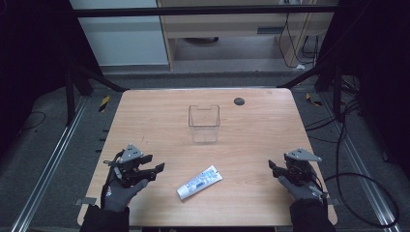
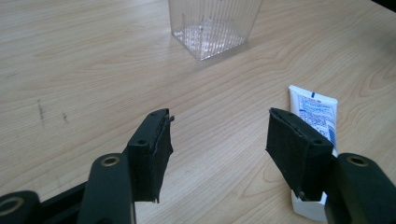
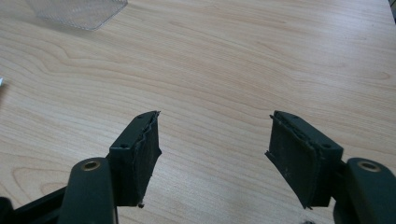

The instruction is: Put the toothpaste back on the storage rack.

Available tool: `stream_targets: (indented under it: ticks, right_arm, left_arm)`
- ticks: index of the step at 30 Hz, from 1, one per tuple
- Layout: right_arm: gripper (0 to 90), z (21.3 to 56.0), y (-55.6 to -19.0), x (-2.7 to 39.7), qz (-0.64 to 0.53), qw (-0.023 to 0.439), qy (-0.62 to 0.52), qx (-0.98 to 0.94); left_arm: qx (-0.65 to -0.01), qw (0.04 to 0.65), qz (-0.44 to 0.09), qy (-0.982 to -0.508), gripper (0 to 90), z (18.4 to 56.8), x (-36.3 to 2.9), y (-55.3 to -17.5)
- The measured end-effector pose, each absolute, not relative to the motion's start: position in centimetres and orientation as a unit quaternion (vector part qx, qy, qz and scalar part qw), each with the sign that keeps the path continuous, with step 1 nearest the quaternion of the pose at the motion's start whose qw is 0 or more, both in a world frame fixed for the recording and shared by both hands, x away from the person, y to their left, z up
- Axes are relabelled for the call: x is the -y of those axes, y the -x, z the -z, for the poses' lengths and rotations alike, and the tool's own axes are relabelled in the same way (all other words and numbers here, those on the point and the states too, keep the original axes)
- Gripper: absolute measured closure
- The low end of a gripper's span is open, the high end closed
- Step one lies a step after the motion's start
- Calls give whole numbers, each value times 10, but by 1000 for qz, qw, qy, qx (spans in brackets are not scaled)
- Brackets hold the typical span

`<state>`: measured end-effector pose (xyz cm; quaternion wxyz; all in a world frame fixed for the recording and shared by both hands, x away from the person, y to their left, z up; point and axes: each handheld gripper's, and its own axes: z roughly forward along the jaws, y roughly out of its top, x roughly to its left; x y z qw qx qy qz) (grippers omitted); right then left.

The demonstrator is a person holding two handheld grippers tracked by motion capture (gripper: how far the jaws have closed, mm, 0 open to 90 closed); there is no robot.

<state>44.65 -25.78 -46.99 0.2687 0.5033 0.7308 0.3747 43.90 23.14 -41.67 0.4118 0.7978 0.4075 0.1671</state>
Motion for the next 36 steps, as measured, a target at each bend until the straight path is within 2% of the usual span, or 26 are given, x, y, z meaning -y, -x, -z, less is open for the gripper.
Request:
stream_targets:
  ticks: [22, 36]
  right_arm:
    - [307, 464, -448, 263, -391, 272, -514, -713]
    - [308, 464, -448, 262, -386, 276, -518, -712]
  left_arm:
    - [-333, 382, -143, -850, 364, 398, -168, -451]
    - [-312, 369, -117, -868, 343, 400, -139, -459]
